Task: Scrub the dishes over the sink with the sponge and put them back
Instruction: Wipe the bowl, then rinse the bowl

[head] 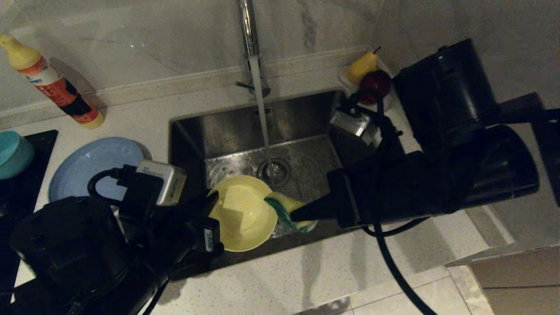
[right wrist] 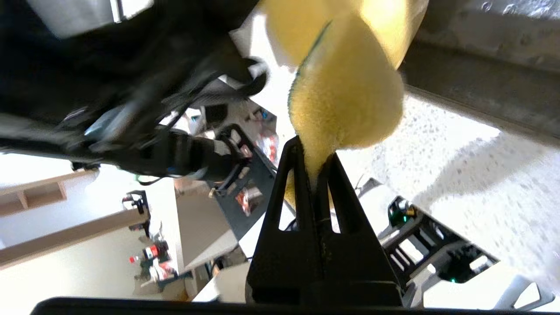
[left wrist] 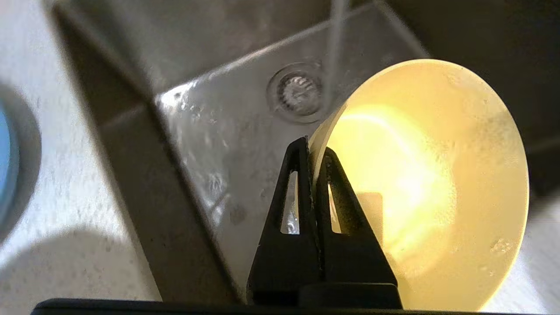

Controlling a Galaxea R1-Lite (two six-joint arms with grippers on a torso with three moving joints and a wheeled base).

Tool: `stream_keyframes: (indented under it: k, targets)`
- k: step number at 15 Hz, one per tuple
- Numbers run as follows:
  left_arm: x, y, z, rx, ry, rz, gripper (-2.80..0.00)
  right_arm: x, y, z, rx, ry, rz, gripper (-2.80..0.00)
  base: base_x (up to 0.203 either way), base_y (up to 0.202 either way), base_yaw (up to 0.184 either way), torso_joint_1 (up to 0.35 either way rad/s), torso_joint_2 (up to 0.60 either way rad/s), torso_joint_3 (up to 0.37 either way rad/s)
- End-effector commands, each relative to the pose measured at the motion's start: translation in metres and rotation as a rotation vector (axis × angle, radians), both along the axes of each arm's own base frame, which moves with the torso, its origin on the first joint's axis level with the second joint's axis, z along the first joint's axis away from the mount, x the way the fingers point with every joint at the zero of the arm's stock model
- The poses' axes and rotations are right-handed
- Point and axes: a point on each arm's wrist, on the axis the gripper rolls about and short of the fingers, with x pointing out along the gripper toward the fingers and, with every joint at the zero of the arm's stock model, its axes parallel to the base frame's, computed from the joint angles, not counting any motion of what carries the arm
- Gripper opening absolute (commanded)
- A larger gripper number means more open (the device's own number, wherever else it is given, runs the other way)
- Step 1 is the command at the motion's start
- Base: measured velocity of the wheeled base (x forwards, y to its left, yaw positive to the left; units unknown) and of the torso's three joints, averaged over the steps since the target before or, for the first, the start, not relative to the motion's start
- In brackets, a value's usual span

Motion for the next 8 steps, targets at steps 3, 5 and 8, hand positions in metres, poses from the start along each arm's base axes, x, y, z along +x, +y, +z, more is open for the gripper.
stream_keyframes:
  k: [3,5,8]
  targets:
    - [0.037,0.008,-0.007,-0.106,0.104,0.124,-2.80,-0.029,-0.047,0.045,0.118,-0.106,-0.035,-2.80,0.000,0.000,0.000,0.000,0.00,0.000]
    - [0.047,0.003,-0.002,-0.173,0.183,0.124,-2.80,-0.027,-0.060,0.050,0.130,-0.121,-0.080,-2.80,0.000,0.000,0.000,0.000,0.00,0.000]
    - [0.064,-0.002,0.014,-0.310,0.264,0.074,-2.80,-0.030,-0.072,0.047,0.133,-0.111,-0.093,-2.80,0.000,0.000,0.000,0.000,0.00,0.000]
